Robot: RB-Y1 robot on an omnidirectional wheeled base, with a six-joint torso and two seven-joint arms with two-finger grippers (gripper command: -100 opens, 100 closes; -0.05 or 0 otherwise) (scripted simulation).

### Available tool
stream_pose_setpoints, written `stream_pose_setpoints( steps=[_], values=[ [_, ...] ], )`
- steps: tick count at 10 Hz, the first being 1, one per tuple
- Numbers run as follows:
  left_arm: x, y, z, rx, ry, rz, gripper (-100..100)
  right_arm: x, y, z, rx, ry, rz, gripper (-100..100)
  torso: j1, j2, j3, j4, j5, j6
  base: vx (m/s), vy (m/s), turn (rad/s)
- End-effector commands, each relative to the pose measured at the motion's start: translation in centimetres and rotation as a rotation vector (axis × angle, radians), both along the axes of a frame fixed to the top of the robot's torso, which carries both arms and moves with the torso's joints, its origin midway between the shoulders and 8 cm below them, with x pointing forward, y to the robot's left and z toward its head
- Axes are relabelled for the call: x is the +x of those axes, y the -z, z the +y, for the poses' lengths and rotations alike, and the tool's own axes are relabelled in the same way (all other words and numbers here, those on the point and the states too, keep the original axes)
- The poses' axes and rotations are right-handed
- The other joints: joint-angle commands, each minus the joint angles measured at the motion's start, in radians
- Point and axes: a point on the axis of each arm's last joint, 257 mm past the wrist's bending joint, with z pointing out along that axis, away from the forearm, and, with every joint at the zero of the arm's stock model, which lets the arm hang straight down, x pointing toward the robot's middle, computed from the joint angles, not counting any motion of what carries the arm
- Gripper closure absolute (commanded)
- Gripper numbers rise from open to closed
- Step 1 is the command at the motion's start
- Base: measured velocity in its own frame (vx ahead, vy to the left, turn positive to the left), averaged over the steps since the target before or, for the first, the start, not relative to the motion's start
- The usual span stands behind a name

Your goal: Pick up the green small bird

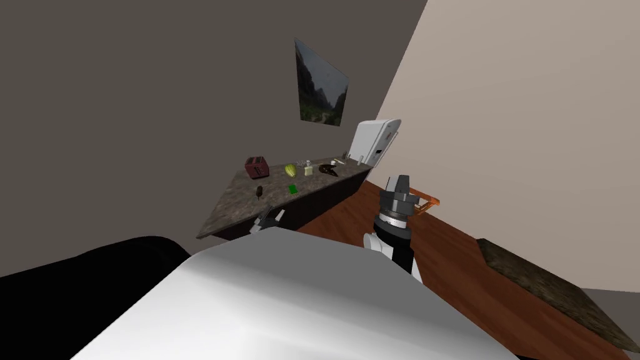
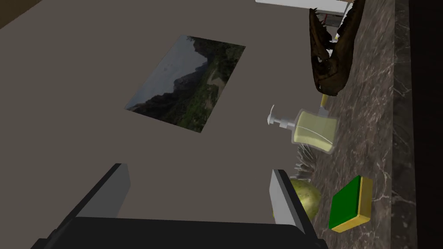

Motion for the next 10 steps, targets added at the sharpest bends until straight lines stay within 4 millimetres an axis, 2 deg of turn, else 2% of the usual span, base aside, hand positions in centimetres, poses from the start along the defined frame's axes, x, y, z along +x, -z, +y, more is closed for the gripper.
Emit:
stream_pose_setpoints(
  steps=[1, 2, 3, 4, 6, 7, 8, 9, 10],
  values=[
    [-2.2, 2.9, 0.4, -0.021, 0.034, 0.102, -100, 0.0, 0.0, 0.0, 0.000, 0.000, 0.000, 0, 0.000, 0.000, 0.000, 0.000, 0.000, 0.000, -0.038, -0.055, -0.473],
    [-2.7, 3.5, 0.6, -0.020, 0.028, 0.124, -100, 0.0, 0.0, 0.0, 0.000, 0.000, 0.000, 0, 0.000, 0.000, 0.000, 0.000, 0.000, 0.000, -0.031, -0.035, -0.278],
    [-4.4, 5.4, 1.1, -0.030, 0.048, 0.197, -100, 0.0, 0.0, 0.0, 0.000, 0.000, 0.000, 0, 0.001, 0.000, 0.000, 0.000, 0.000, -0.001, -0.025, -0.041, -0.374],
    [-4.9, 5.7, 1.2, -0.030, 0.043, 0.214, -100, 0.0, 0.0, 0.0, 0.000, 0.000, 0.000, 0, 0.001, 0.000, 0.000, 0.000, 0.000, 0.000, -0.017, -0.023, -0.241],
    [-9.1, 9.5, 2.7, -0.053, 0.066, 0.377, -100, 0.0, 0.0, 0.0, 0.000, 0.000, 0.000, 0, 0.002, -0.001, 0.000, 0.000, 0.000, 0.000, -0.015, -0.036, -0.405],
    [-10.1, 9.9, 2.8, -0.049, 0.064, 0.407, -100, 0.0, 0.0, 0.0, 0.000, 0.000, 0.000, 0, 0.002, -0.001, 0.000, 0.000, 0.000, -0.001, -0.016, -0.024, -0.346],
    [-10.1, 9.9, 2.8, -0.049, 0.064, 0.407, -100, 0.0, 0.0, 0.0, 0.000, 0.000, 0.000, 0, 0.002, -0.001, -0.001, 0.000, 0.000, -0.001, -0.010, -0.004, -0.092],
    [-12.9, 11.4, 3.6, -0.059, 0.073, 0.500, -100, 0.0, 0.0, 0.0, 0.000, 0.000, 0.000, 0, 0.003, -0.002, -0.001, 0.000, 0.001, -0.001, -0.006, -0.019, -0.346],
    [-13.1, 11.7, 3.8, -0.057, 0.070, 0.509, -100, 0.0, 0.0, 0.0, 0.000, 0.000, 0.000, 0, 0.003, -0.002, -0.001, 0.000, 0.001, 0.000, -0.007, -0.011, -0.262]
  ],
)
